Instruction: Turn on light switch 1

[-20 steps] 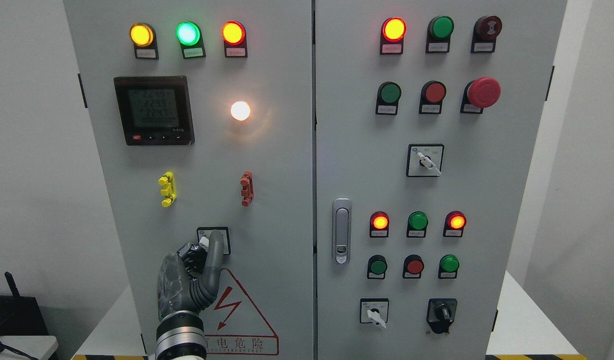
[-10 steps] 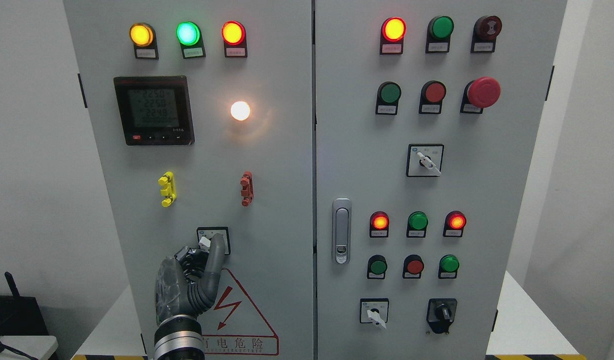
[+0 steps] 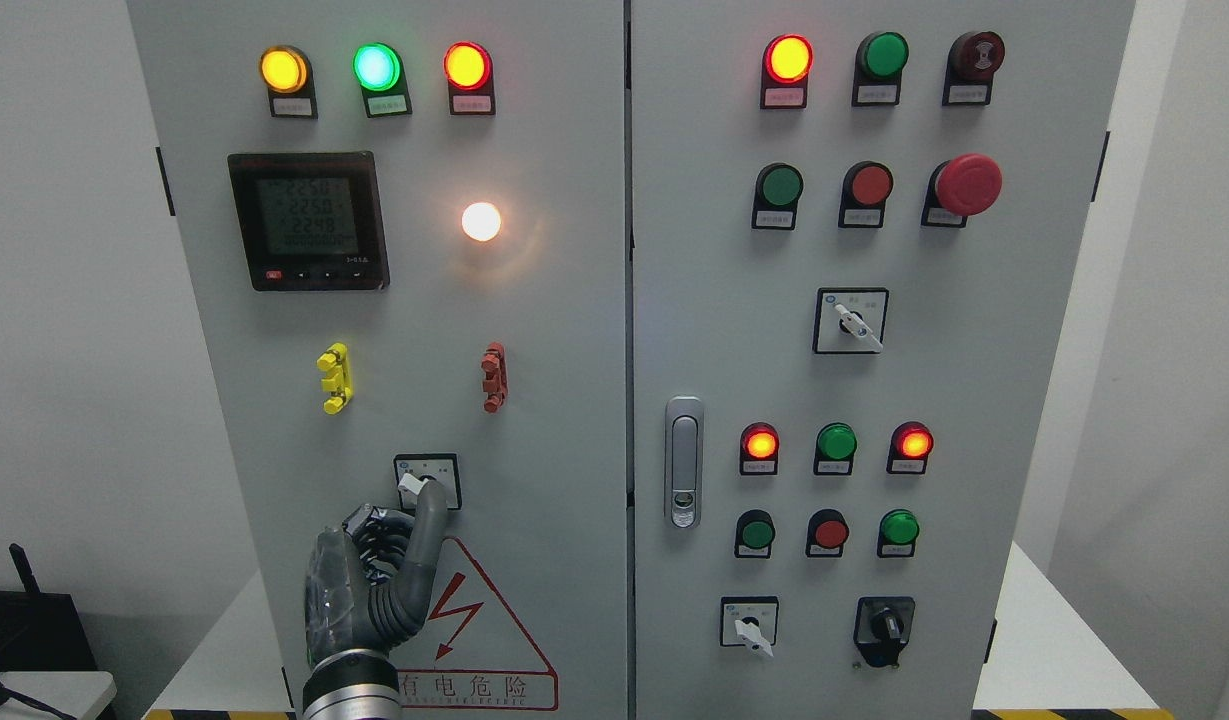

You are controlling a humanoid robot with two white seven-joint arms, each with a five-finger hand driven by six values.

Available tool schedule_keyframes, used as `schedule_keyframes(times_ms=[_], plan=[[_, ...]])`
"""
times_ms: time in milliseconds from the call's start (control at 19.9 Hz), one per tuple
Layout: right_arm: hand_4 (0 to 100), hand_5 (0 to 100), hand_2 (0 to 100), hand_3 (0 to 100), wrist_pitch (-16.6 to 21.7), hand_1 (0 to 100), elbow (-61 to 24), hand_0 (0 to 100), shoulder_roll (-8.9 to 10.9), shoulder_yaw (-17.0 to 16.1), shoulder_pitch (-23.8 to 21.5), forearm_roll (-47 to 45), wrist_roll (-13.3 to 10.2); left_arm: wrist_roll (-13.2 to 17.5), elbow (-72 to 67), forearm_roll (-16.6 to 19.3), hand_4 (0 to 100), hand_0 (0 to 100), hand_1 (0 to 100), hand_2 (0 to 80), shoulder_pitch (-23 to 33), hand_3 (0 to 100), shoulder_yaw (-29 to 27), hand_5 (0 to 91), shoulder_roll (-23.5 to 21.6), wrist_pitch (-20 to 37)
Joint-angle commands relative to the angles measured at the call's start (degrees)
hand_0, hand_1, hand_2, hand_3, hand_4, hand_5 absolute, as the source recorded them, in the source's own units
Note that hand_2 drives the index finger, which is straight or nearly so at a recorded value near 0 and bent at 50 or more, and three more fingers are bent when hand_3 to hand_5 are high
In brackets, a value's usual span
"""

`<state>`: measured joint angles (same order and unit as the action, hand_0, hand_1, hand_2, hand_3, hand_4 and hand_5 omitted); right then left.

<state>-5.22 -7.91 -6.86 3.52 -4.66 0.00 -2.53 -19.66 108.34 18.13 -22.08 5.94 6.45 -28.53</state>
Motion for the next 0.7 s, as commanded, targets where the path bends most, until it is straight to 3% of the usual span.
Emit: schedule_keyframes(times_ms=[0,201,301,401,551,652], plan=[[0,0,0,0,0.03,39,0.0,12,0.0,0.0,0.0,-0.96,-0.02,1.11,1.79,-0.9,83,7,26,65.1,5.8,84,-1.36,80.5,-0.38,8.71],[0,0,0,0,0.03,39,0.0,12,0.0,0.0,0.0,-1.05,-0.02,5.06,1.53,-2.83,84,5,28,66.0,13.62,85,-8.02,79.8,-0.65,18.48],[0,0,0,0,0.03,39,0.0,12,0.0,0.0,0.0,-0.96,-0.02,8.05,0.74,-6.25,84,5,27,65.2,17.93,86,-13.29,73.3,-1.0,23.58],[0,0,0,0,0.03,39,0.0,12,0.0,0.0,0.0,-1.05,-0.02,10.86,-0.75,-7.4,83,5,27,61.0,21.89,85,-19.0,69.7,-1.0,26.06],[0,0,0,0,0.03,39,0.0,12,0.0,0.0,0.0,-0.96,-0.02,15.69,-6.27,-10.73,79,5,25,51.8,26.99,80,-28.93,54.3,-1.7,33.06],[0,0,0,0,0.03,39,0.0,12,0.0,0.0,0.0,-0.96,-0.02,19.99,-11.98,-12.68,66,5,24,46.5,29.98,64,-34.91,37.2,-2.49,39.31]])
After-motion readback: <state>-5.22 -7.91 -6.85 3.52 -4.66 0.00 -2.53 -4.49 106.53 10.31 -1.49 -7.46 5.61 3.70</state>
